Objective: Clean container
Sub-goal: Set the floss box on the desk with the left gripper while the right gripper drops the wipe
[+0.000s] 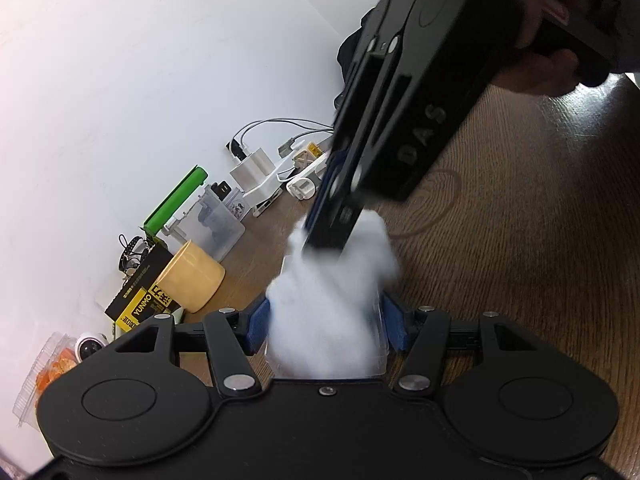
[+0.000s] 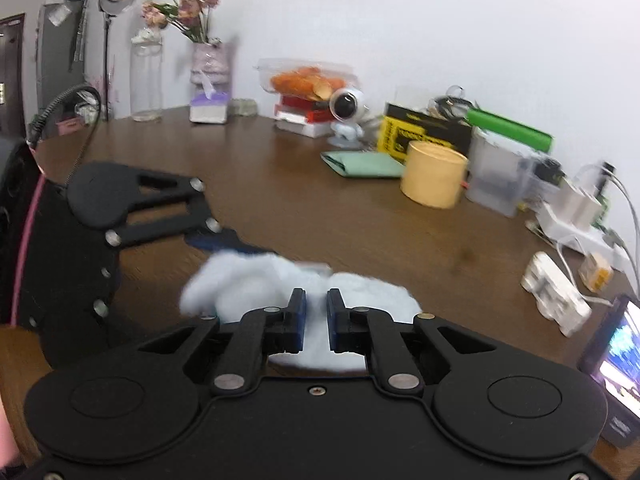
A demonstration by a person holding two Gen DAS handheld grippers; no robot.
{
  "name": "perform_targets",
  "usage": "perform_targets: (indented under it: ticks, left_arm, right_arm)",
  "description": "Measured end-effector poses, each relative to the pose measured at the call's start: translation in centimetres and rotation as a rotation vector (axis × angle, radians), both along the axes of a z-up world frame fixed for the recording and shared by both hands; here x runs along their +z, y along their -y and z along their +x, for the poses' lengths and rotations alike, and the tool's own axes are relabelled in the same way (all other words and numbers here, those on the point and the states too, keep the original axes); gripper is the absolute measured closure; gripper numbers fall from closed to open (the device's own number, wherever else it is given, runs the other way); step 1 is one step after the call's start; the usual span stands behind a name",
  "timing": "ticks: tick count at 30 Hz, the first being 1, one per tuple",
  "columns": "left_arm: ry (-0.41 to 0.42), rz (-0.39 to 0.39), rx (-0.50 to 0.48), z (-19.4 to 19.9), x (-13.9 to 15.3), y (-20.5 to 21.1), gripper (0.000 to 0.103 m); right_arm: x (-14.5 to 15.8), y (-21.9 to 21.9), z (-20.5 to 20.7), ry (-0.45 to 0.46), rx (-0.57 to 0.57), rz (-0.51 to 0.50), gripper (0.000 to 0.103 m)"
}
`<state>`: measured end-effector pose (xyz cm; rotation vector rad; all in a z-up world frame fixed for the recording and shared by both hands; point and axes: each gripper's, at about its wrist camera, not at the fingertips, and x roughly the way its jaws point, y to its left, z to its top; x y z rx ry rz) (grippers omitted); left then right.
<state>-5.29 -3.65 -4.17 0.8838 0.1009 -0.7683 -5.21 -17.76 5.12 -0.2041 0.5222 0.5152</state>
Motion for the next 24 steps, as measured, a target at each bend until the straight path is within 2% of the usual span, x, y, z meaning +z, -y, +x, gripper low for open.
perform_targets:
  ticks: [2, 4, 7, 10, 12, 15, 19, 24]
  left_arm:
    - [0.001, 0.000, 0.005, 0.1, 0.0, 0.0, 0.046]
    - [0.002, -0.001, 0.009, 0.2, 0.1, 0.1, 0.046]
    - [-0.036, -0.021, 0.029, 1.0, 0.5, 0.0, 0.047]
    - [-0.098, -0.062, 0.102, 2.8, 1.3, -0.2, 0.047]
    - [-0.130, -0.095, 0.182, 4.3, 1.9, -0.2, 0.047]
    - [-0.190, -0.154, 0.352, 7.2, 3.1, -0.1, 0.047]
    - [-0.221, -0.258, 0.575, 11.0, 4.4, -0.2, 0.047]
    - [-0.299, -0.394, 0.845, 15.3, 5.5, -0.6, 0.047]
  right_arm:
    - [0.0, -1.4, -0.4, 0.005, 0.055, -0.004, 0.092]
    - [-0.2, -1.9, -0.7, 0.017, 0.052, -0.019, 0.095]
    - [-0.5, -0.3, 0.0, -0.005, -0.044, -0.004, 0.098]
    - [-0.8, 2.2, 1.3, -0.033, -0.177, 0.007, 0.102]
    - [-1.1, 3.7, 2.2, -0.053, -0.247, 0.019, 0.103]
    - [-1.4, 4.7, 2.7, -0.069, -0.291, 0.032, 0.103]
    - [-1.7, 4.6, 2.9, -0.075, -0.287, 0.052, 0.103]
    - [-2.2, 4.1, 3.3, -0.085, -0.274, 0.059, 0.103]
